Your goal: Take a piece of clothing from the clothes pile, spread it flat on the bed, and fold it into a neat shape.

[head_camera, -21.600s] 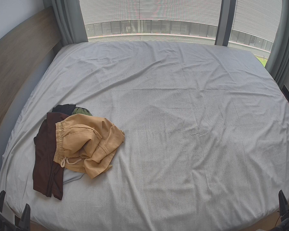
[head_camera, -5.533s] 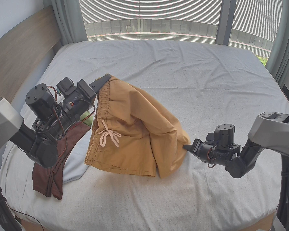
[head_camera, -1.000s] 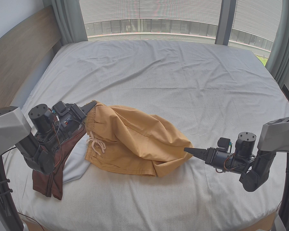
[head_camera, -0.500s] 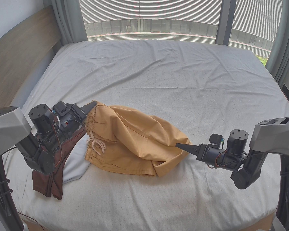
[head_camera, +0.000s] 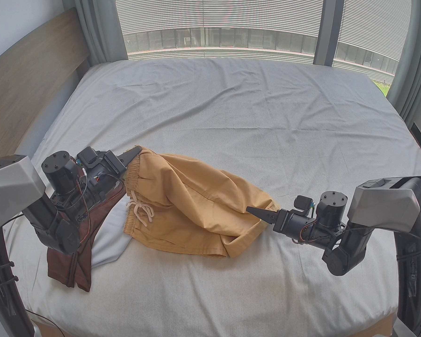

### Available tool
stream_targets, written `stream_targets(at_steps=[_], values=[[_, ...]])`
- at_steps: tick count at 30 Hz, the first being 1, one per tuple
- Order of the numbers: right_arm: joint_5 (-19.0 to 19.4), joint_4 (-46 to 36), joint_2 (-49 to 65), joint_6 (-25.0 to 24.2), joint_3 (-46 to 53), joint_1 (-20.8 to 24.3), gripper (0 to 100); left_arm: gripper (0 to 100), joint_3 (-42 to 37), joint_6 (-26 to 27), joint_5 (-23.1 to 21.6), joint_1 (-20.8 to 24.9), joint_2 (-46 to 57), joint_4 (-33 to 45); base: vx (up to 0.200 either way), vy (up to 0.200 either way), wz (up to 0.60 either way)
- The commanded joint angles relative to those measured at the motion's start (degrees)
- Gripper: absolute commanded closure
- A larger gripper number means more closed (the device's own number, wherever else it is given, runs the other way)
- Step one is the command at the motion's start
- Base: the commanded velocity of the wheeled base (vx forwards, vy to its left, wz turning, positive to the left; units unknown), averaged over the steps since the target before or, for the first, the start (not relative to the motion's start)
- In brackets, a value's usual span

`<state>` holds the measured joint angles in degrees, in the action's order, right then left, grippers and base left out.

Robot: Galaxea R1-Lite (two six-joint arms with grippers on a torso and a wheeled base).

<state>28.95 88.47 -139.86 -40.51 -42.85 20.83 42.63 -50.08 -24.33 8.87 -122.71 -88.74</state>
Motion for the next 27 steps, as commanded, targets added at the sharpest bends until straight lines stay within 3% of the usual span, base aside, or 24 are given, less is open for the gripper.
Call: stream_targets(at_steps=[1,16,17,27], values=[[-1.1,0.0,-1.7,0.1,-1.2,0.0,0,100,0.0,0.0,0.2,0.1,0.4,0.0,0.000,0.000,0.00],[-2.7,-0.1,-4.2,0.1,-3.4,-0.6,0,100,0.5,0.0,0.2,0.1,1.3,0.0,0.000,0.000,0.00],[-2.8,-0.1,-4.3,0.1,-3.5,-0.6,100,100,0.5,0.0,0.2,0.1,1.3,0.0,0.000,0.000,0.00],[-5.3,0.0,-3.3,-0.2,-2.6,-1.1,100,100,0.4,0.0,0.2,0.5,1.5,-0.1,0.000,0.000,0.00]])
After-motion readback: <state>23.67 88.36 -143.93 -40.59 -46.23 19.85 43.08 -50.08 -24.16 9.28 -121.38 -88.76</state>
